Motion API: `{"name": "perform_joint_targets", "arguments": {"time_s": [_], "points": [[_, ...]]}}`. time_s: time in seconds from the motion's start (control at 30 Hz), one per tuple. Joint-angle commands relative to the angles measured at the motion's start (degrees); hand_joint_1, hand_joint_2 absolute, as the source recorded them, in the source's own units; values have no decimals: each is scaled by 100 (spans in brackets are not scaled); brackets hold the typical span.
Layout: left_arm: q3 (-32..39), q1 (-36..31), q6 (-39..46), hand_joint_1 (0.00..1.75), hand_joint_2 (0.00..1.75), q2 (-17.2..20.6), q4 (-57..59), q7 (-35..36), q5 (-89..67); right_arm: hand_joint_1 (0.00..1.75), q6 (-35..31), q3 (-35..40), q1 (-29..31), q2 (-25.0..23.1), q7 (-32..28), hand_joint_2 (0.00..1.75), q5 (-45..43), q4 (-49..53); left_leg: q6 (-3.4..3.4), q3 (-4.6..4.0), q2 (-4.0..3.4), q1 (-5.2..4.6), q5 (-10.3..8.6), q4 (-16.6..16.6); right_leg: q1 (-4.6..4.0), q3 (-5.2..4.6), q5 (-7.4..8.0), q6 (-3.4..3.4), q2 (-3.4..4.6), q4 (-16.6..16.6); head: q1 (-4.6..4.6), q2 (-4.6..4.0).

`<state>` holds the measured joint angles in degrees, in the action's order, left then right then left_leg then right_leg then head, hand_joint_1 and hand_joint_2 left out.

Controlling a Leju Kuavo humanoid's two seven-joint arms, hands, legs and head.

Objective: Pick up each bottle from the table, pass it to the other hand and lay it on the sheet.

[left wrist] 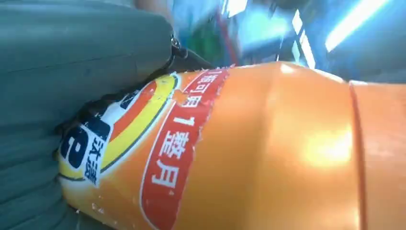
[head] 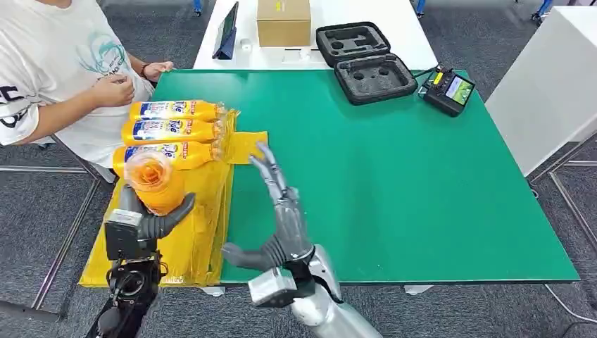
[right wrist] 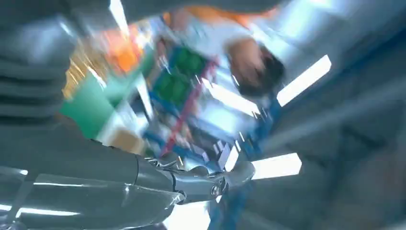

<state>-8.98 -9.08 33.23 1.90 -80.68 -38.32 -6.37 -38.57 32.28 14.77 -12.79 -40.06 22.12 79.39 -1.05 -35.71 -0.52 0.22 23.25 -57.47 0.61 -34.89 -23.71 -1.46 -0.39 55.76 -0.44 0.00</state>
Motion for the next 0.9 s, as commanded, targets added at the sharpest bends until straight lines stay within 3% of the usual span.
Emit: {"name": "perform_joint_targets", "arguments": {"time_s": [0.03,0.1,0.13,0.33,0.8,0.9], "points": [[94,-989,-4,175,175,734,1984,1523,-3296,0,-131,236,106,253,6,175,-193,406,10,28,13,6,2,6,-6,30,-7,10,-8,-4,-2,0],[149,-1104,-303,175,175,655,2174,1695,-3444,0,-55,255,153,284,6,175,-310,326,7,25,6,4,-2,10,-4,26,1,8,-1,-7,-2,0],[-138,-1271,-474,175,175,790,2595,2267,-4530,0,55,302,169,315,6,175,-303,189,11,38,9,8,1,12,-8,39,-2,12,-1,-9,-4,0],[-315,-1657,-1322,175,175,666,3499,2601,-5086,0,315,374,262,250,6,175,-344,-148,7,27,7,6,-5,9,-6,27,6,16,-3,-6,-4,0],[-228,-1914,-1770,175,175,423,4190,2731,-5276,0,609,204,232,80,6,175,-274,-276,8,32,7,5,-5,7,-5,33,7,18,0,-5,-4,0],[-211,-1862,-1838,162,175,420,4216,2730,-5264,0,657,197,257,67,6,175,-295,-352,5,29,4,1,-9,8,-2,28,10,16,1,-3,-4,0]]}}
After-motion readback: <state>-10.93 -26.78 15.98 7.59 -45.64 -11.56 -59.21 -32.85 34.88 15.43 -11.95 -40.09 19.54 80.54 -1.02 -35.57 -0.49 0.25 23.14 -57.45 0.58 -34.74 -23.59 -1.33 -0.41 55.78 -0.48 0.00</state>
